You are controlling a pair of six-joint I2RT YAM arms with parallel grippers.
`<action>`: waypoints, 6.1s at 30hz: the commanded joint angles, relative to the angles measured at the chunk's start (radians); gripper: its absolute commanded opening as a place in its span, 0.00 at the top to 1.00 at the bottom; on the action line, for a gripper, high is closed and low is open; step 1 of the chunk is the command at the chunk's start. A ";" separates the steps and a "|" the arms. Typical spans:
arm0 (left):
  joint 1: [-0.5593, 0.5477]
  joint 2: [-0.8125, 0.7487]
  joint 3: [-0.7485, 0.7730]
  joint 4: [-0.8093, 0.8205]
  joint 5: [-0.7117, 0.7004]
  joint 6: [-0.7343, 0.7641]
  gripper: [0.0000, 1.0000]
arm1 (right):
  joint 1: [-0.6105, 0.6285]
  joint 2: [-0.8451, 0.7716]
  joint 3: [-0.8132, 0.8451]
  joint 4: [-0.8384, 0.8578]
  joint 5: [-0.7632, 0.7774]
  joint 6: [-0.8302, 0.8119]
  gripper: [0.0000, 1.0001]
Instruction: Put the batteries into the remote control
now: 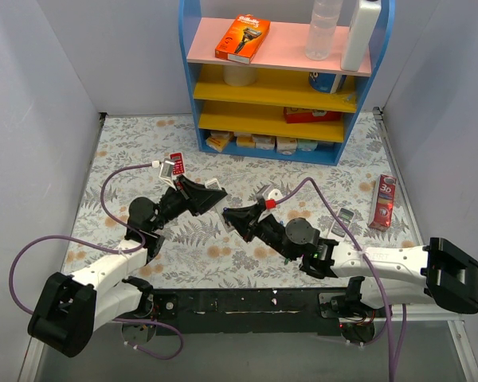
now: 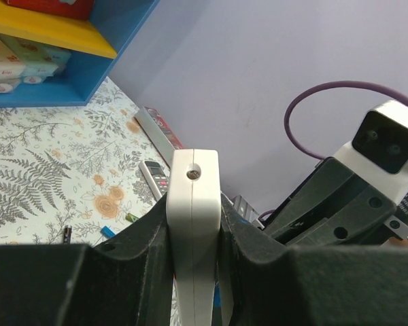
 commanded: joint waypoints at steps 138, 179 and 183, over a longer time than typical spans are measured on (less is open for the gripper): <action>0.021 -0.020 -0.233 0.361 -0.121 -0.373 1.00 | 0.020 0.123 0.022 -0.207 0.011 0.168 0.73; 0.019 0.041 -0.300 0.418 -0.133 -0.470 1.00 | 0.020 0.098 0.023 -0.059 0.084 0.098 0.94; 0.018 0.035 -0.302 0.401 -0.137 -0.470 1.00 | 0.019 0.109 0.034 -0.049 0.087 0.092 0.92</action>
